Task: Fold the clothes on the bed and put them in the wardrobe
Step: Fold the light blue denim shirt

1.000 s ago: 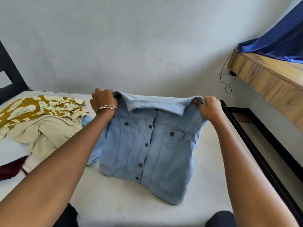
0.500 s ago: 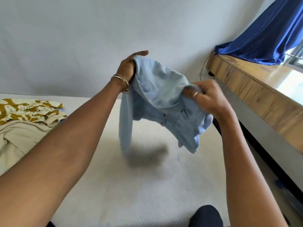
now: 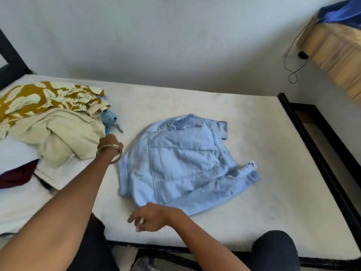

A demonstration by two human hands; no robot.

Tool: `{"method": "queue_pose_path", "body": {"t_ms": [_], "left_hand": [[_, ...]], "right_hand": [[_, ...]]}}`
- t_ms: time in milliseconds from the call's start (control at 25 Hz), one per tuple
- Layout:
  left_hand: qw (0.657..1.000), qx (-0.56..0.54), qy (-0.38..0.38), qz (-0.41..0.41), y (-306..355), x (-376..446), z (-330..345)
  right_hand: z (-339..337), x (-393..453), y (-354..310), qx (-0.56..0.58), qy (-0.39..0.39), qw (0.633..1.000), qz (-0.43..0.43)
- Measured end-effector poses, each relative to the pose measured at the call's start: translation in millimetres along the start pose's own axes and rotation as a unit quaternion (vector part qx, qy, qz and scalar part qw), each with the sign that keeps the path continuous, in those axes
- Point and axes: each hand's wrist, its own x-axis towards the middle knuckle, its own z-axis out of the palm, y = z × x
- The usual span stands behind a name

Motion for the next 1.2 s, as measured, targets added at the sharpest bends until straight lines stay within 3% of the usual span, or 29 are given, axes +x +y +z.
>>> {"method": "queue_pose_path", "body": {"t_ms": [120, 200, 280, 360, 480, 560, 600, 640, 680, 720, 760, 840, 920, 1000, 1040, 1120, 1200], "left_hand": [[0.993, -0.026, -0.09, 0.067, -21, -31, 62], [0.98, -0.09, -0.122, 0.132, -10, -64, 94], [0.96, -0.105, -0.137, 0.219, 8, -99, 120], [0.927, -0.069, -0.198, 0.311, 23, -130, 139], [0.859, 0.123, -0.302, 0.396, 24, -163, 160], [0.807, 0.253, -0.289, 0.448, 15, -179, 167], [0.791, 0.29, -0.272, 0.466, 9, -185, 168], [0.782, 0.307, -0.26, 0.476, 4, -188, 167], [0.78, 0.314, -0.254, 0.479, -2, -190, 166], [0.783, 0.313, -0.25, 0.476, -8, -191, 166], [0.792, 0.304, -0.249, 0.468, -13, -194, 167], [0.815, 0.278, -0.255, 0.44, -18, -200, 168], [0.845, 0.229, -0.274, 0.399, -14, -205, 168], [0.891, 0.146, -0.269, 0.336, -3, -211, 171], [0.909, 0.11, -0.252, 0.314, 4, -215, 174], [0.922, 0.094, -0.215, 0.308, 25, -223, 182], [0.929, 0.12, -0.202, 0.285, 47, -235, 195]], "right_hand": [[8, 10, 39, -0.004, 0.079, 0.992, 0.098], [12, -7, 81, -0.111, 0.139, 0.955, 0.238], [16, -38, 123, -0.17, 0.123, 0.918, 0.337], [20, -64, 140, -0.206, 0.111, 0.91, 0.343], [22, -72, 122, -0.18, 0.139, 0.933, 0.28], [25, -73, 105, -0.025, 0.047, 0.968, 0.245], [28, -75, 101, 0.102, -0.027, 0.965, 0.242], [29, -78, 99, 0.249, -0.089, 0.932, 0.248], [32, -82, 104, 0.38, -0.102, 0.883, 0.255], [35, -85, 113, 0.472, -0.054, 0.839, 0.267], [38, -84, 127, 0.523, 0.053, 0.796, 0.3], [41, -83, 157, 0.518, 0.287, 0.701, 0.398], [42, -89, 177, 0.501, 0.424, 0.602, 0.455], [36, -93, 186, 0.579, 0.482, 0.503, 0.424], [30, -95, 189, 0.607, 0.494, 0.477, 0.4], [14, -98, 200, 0.663, 0.502, 0.426, 0.357], [-4, -102, 210, 0.715, 0.503, 0.353, 0.334]]}}
